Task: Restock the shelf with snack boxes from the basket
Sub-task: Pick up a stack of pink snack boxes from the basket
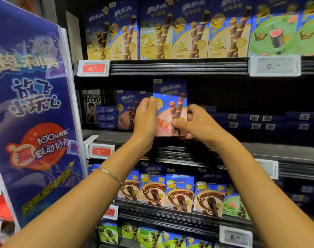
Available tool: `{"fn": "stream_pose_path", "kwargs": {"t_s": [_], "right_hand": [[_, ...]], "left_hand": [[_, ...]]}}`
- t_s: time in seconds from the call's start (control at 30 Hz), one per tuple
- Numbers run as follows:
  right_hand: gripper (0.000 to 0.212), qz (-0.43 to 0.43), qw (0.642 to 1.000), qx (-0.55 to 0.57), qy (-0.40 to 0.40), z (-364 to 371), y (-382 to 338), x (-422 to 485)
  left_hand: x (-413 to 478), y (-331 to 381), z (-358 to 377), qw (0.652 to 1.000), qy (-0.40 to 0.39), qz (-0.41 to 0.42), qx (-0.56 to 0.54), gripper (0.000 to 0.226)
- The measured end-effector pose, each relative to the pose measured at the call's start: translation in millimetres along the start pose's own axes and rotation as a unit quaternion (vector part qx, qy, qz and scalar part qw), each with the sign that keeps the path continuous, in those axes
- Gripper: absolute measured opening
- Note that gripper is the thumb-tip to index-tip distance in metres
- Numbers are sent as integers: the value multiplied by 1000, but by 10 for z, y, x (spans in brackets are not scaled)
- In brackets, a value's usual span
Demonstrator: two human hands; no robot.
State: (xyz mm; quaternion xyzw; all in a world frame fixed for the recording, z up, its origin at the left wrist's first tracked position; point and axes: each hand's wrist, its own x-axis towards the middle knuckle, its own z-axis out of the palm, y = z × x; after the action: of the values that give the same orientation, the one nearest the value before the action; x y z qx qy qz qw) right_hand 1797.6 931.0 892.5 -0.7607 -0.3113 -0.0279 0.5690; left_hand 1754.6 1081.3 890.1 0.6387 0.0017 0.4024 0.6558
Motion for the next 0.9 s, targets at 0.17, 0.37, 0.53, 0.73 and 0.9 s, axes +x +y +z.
{"fn": "stream_pose_path", "kwargs": {"t_s": [0.17,0.37,0.53,0.73,0.9], "right_hand": [[15,31,990,-56,126,-638,223,-25],[15,151,975,-110,118,-903,498,41],[15,163,956,-232,77,-890,516,153],[29,167,909,-381,18,-730,431,285],[29,165,891,-422,15,-634,441,434]], "left_hand": [[259,-9,-20,871,-40,174,459,40],[578,-43,30,712,-168,259,630,118],[675,-147,167,651,-171,273,687,125],[657,-223,262,611,-146,289,723,123],[714,-254,269,610,-143,289,724,129]]}}
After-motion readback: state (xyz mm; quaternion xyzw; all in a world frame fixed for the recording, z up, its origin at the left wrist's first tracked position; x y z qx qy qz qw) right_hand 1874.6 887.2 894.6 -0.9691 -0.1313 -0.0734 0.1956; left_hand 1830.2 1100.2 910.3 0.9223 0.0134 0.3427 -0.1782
